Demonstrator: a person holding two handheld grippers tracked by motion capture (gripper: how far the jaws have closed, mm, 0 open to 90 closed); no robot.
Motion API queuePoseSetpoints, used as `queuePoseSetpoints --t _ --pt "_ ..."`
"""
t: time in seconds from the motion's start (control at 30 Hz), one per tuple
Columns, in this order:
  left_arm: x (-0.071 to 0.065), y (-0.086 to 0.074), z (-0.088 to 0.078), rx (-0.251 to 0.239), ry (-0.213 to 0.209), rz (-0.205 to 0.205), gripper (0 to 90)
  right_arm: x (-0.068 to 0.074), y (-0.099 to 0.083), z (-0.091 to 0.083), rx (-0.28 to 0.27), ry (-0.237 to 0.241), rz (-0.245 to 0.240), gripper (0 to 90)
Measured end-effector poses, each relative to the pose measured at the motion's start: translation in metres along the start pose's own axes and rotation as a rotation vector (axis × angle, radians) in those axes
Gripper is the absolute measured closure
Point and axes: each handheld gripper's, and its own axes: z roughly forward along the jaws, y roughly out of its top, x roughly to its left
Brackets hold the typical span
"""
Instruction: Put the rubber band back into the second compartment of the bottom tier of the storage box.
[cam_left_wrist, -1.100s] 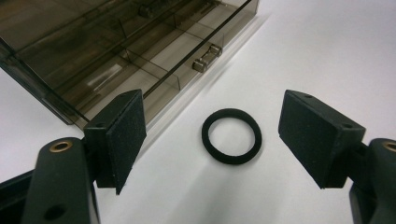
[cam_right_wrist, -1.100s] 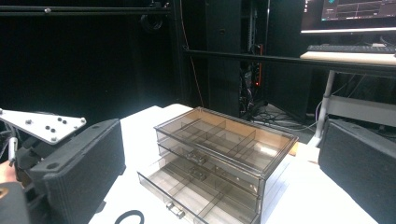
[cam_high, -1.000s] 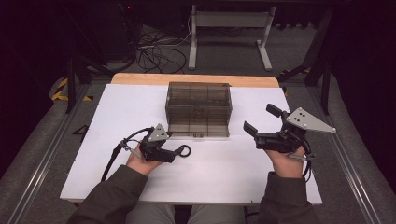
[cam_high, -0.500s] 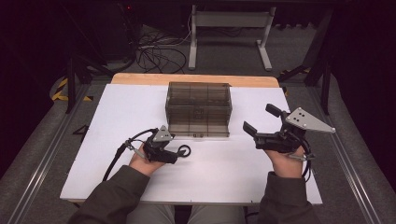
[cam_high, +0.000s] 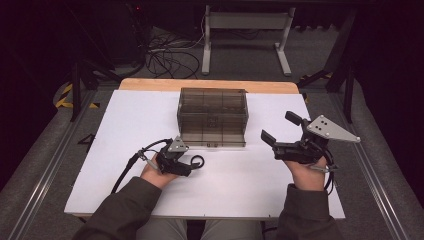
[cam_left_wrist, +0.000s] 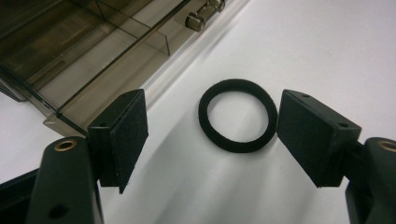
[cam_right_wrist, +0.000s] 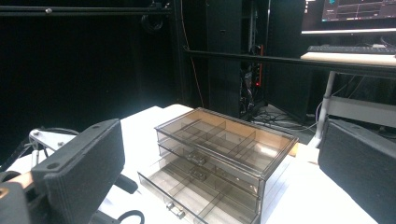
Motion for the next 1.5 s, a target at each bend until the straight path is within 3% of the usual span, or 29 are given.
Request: queuePoseSetpoints --t 0.6,0.73,0.87,0.97,1.2,1.33,1.5 --pt "-0.011 0.003 0.009 0.042 -0.023 0.056 34.3 0.0 0.001 -0.002 -0.006 -0.003 0.0 1.2" --pt "-0.011 0.004 0.01 0.046 -0.032 0.048 37.7 0.0 0.001 -0.002 -0.008 -0.004 0.001 1.3" --pt "-0.011 0.005 0.01 0.044 -0.058 0.046 46.0 0.0 0.002 -0.003 -0.009 -0.004 0.003 1.4" --pt "-0.01 0.005 0.01 0.044 -0.059 0.021 48.6 0.0 0.002 -0.003 -0.01 -0.004 0.003 1.4" --pt "-0.012 0.006 0.01 0.041 -0.052 0.022 73.5 0.0 0.002 -0.005 -0.013 -0.007 0.004 1.4" --pt "-0.013 0.006 0.01 0.039 -0.045 0.024 81.9 -0.001 0.003 -0.005 -0.013 -0.007 0.002 1.5" --pt "-0.014 0.007 0.009 0.033 -0.035 0.035 83.1 0.0 0.003 -0.006 -0.016 -0.009 0.004 1.5"
